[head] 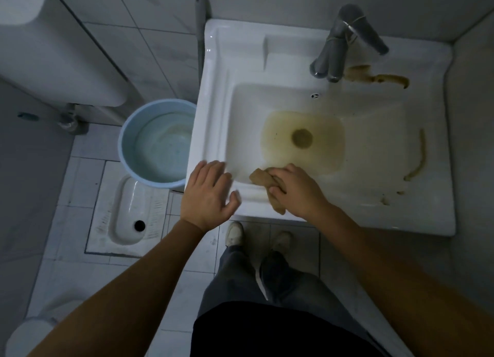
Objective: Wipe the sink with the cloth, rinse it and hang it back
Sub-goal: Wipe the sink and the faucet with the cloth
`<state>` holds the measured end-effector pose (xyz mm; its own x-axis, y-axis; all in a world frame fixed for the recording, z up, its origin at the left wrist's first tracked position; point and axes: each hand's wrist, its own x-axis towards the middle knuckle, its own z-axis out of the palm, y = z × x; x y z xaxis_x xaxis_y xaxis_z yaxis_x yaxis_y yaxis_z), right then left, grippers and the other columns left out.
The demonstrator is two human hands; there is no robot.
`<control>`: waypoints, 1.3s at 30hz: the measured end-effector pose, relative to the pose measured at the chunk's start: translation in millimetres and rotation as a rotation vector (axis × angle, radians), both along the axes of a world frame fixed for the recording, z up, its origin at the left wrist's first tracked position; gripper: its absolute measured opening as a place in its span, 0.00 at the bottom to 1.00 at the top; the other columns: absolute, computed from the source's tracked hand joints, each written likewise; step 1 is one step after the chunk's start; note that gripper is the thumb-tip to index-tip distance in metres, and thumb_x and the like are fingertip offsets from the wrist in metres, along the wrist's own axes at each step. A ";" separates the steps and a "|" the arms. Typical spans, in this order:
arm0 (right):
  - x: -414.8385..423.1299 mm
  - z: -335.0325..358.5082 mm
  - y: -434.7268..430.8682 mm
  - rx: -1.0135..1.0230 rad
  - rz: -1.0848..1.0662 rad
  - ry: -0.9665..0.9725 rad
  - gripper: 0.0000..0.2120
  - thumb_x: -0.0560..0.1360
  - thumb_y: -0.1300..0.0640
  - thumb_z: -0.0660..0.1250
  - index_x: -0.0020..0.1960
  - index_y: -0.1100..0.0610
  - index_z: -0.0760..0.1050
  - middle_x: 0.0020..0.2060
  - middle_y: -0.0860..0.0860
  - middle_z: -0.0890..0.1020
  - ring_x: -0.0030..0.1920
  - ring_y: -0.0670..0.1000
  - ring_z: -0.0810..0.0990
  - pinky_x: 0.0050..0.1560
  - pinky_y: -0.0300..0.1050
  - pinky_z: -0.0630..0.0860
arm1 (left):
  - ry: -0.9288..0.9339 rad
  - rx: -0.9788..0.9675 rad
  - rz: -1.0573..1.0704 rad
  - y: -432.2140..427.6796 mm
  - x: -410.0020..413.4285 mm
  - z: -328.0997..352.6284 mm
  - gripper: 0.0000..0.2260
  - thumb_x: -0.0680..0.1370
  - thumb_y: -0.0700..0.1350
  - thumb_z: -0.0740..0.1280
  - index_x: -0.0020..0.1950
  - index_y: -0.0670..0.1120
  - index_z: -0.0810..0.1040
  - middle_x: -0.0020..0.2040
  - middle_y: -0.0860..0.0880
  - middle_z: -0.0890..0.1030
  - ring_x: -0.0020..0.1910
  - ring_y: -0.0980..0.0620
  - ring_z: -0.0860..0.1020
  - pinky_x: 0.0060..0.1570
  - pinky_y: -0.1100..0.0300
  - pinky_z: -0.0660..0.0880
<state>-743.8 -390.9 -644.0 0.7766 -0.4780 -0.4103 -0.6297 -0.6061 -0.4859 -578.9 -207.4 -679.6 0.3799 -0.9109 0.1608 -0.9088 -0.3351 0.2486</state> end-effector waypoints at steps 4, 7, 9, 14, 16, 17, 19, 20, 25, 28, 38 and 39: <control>48.6 -0.1 37.9 -0.001 0.025 -0.051 0.20 0.77 0.50 0.63 0.68 0.50 0.71 0.61 0.52 0.73 0.61 0.54 0.71 0.57 0.50 0.73 | 0.027 -0.015 0.017 -0.1 1.4 -0.3 0.19 0.77 0.54 0.65 0.59 0.41 0.81 0.63 0.41 0.81 0.65 0.41 0.77 0.75 0.46 0.63; 54.2 0.2 43.9 0.022 0.002 -0.085 0.20 0.76 0.49 0.65 0.67 0.51 0.72 0.60 0.51 0.74 0.60 0.54 0.72 0.56 0.50 0.74 | 0.043 0.005 0.015 0.7 2.3 1.7 0.21 0.77 0.55 0.64 0.61 0.41 0.80 0.63 0.42 0.81 0.66 0.42 0.76 0.75 0.47 0.63; 35.2 3.7 32.1 0.028 -0.026 -0.095 0.19 0.76 0.47 0.67 0.66 0.48 0.75 0.54 0.49 0.75 0.56 0.53 0.74 0.51 0.48 0.74 | 0.036 0.015 0.005 0.6 2.5 2.4 0.19 0.77 0.55 0.65 0.58 0.42 0.81 0.63 0.41 0.80 0.66 0.42 0.76 0.75 0.46 0.63; -37.0 8.0 -12.4 -0.103 -0.150 0.051 0.17 0.77 0.44 0.66 0.63 0.49 0.77 0.48 0.49 0.72 0.51 0.53 0.74 0.48 0.46 0.68 | 0.048 0.019 -0.005 0.5 2.6 1.8 0.15 0.77 0.53 0.65 0.54 0.43 0.81 0.63 0.41 0.80 0.66 0.41 0.76 0.75 0.47 0.63; -47.0 7.0 -15.1 -0.134 -0.179 0.102 0.18 0.78 0.44 0.65 0.65 0.50 0.76 0.52 0.52 0.73 0.54 0.54 0.72 0.51 0.46 0.68 | 0.052 0.021 -0.008 0.3 2.9 1.3 0.15 0.77 0.53 0.65 0.54 0.43 0.81 0.63 0.41 0.80 0.66 0.41 0.76 0.74 0.46 0.63; -45.0 5.8 -12.1 -0.152 -0.183 0.118 0.18 0.78 0.45 0.65 0.65 0.51 0.75 0.55 0.53 0.73 0.56 0.55 0.72 0.52 0.46 0.68 | 0.054 0.026 -0.007 -0.1 3.0 1.1 0.15 0.77 0.54 0.65 0.54 0.43 0.81 0.63 0.41 0.80 0.66 0.41 0.76 0.74 0.46 0.63; -30.3 3.4 1.4 -0.176 -0.184 0.106 0.17 0.79 0.46 0.64 0.64 0.52 0.76 0.58 0.55 0.73 0.57 0.56 0.72 0.53 0.46 0.68 | 0.058 0.037 -0.003 -0.1 3.3 1.2 0.16 0.77 0.54 0.65 0.54 0.43 0.80 0.63 0.41 0.80 0.66 0.41 0.75 0.74 0.46 0.63; -19.2 3.2 10.3 -0.176 -0.183 0.082 0.17 0.79 0.46 0.64 0.64 0.53 0.76 0.58 0.55 0.74 0.57 0.56 0.72 0.54 0.47 0.69 | 0.060 0.041 -0.002 0.2 3.4 1.3 0.16 0.77 0.54 0.65 0.55 0.43 0.80 0.63 0.41 0.80 0.66 0.41 0.75 0.74 0.46 0.63; 42.4 0.6 54.0 -0.115 -0.105 -0.040 0.18 0.78 0.47 0.64 0.64 0.52 0.76 0.63 0.53 0.73 0.60 0.55 0.71 0.59 0.50 0.73 | 0.095 0.067 0.005 -0.2 3.6 6.5 0.20 0.77 0.56 0.65 0.62 0.43 0.78 0.64 0.43 0.80 0.67 0.43 0.75 0.76 0.47 0.61; 48.5 2.6 55.0 -0.064 -0.105 -0.062 0.18 0.77 0.47 0.64 0.65 0.50 0.76 0.62 0.51 0.73 0.61 0.53 0.71 0.57 0.49 0.73 | 0.150 0.035 -0.036 1.8 7.3 9.3 0.20 0.77 0.55 0.67 0.64 0.43 0.78 0.64 0.44 0.79 0.67 0.44 0.75 0.76 0.47 0.61; 7.2 8.9 42.6 -0.146 -0.189 0.014 0.16 0.78 0.47 0.64 0.63 0.52 0.77 0.60 0.54 0.72 0.60 0.56 0.71 0.56 0.50 0.72 | 0.121 -0.029 -0.194 16.0 42.0 3.1 0.22 0.78 0.52 0.66 0.66 0.39 0.78 0.71 0.38 0.75 0.73 0.39 0.71 0.76 0.44 0.62; 13.8 9.4 47.0 -0.140 -0.176 0.007 0.16 0.78 0.48 0.64 0.64 0.52 0.76 0.60 0.54 0.72 0.61 0.56 0.71 0.57 0.50 0.73 | 0.130 -0.043 -0.191 16.3 40.8 1.7 0.22 0.78 0.52 0.66 0.65 0.38 0.79 0.70 0.38 0.76 0.72 0.39 0.72 0.76 0.44 0.62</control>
